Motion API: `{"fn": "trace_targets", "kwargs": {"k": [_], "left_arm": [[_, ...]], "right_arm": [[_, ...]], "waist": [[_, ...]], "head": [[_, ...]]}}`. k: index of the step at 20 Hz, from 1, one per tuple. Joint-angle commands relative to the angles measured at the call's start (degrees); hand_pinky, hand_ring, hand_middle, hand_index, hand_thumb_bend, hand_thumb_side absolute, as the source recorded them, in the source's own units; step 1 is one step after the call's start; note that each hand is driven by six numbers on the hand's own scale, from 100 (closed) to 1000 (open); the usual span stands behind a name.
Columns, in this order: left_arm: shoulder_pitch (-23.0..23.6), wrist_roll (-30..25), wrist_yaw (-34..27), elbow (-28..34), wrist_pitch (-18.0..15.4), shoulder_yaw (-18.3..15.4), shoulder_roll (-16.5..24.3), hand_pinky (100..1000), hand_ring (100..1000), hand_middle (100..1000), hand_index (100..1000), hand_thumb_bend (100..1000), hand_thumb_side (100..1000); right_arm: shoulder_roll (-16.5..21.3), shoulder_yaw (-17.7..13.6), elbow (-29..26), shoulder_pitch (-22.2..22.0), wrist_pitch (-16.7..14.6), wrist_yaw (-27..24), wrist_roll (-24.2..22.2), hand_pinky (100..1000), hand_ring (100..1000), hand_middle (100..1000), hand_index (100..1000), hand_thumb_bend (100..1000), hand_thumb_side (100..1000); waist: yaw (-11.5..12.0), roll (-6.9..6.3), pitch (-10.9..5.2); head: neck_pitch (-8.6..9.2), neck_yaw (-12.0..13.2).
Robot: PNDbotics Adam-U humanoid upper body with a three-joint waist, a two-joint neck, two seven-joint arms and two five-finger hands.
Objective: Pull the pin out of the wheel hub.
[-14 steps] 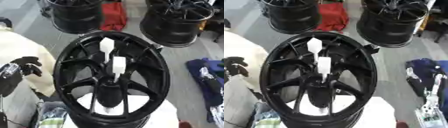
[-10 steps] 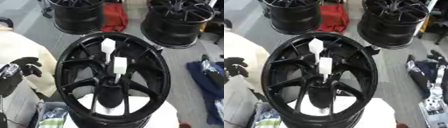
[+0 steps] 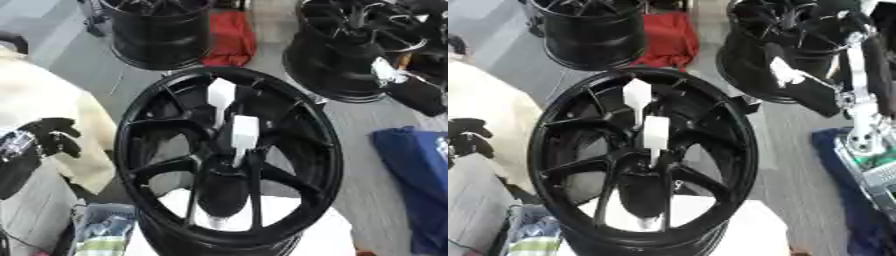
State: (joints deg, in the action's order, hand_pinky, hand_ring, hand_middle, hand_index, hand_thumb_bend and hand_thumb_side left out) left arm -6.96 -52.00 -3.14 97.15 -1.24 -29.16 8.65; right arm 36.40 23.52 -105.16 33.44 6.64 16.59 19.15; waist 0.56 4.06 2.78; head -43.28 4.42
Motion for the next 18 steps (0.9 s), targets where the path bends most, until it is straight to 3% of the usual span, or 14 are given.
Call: {"fn": "trace_targets", "kwargs": {"k": [1,4,8,18], "left_arm": [[-0.29,0.03,0.18,0.98,-0.3,0.31,1.32,597,580,629,795,100,798],[-0.2,0.03,0.4,0.87,-0.4,0.92,1.48,597,580,629,795,100,800],[-0.05,0.03,0.7,0.75,-0.58,1.27,1.58,597,580,629,795,100,801],[0.07,0.03,1.03,0.42,-1.09,0.68,1.49,597,580,629,795,100,804]], "right_arm": [[4.6,3.9,-3.64,4.0,1.32,-2.92,-2.78,788,748,802,917,429,455],[4.84,8.16,-5.07,8.26,3.19,-5.54,-5.4,804,780,829,930,470,450],[2.35,13.37,-3.48,13.47,6.28,-8.75,-8.61,821,811,858,944,451,458],[-10.36,26.66,9.4,26.1,14.45,-16.92,-16.78,849,860,890,964,482,469]], "waist": [[-0.2,-0.2,-0.83],[0.37,0.21,-1.05],[0.4,0.44,-1.14],[-1.07,0.22,-0.76]], "head": [[-0.31,-0.29],[-0.57,-0.96],[-0.8,-1.06],[-0.35,-0.3]]}}
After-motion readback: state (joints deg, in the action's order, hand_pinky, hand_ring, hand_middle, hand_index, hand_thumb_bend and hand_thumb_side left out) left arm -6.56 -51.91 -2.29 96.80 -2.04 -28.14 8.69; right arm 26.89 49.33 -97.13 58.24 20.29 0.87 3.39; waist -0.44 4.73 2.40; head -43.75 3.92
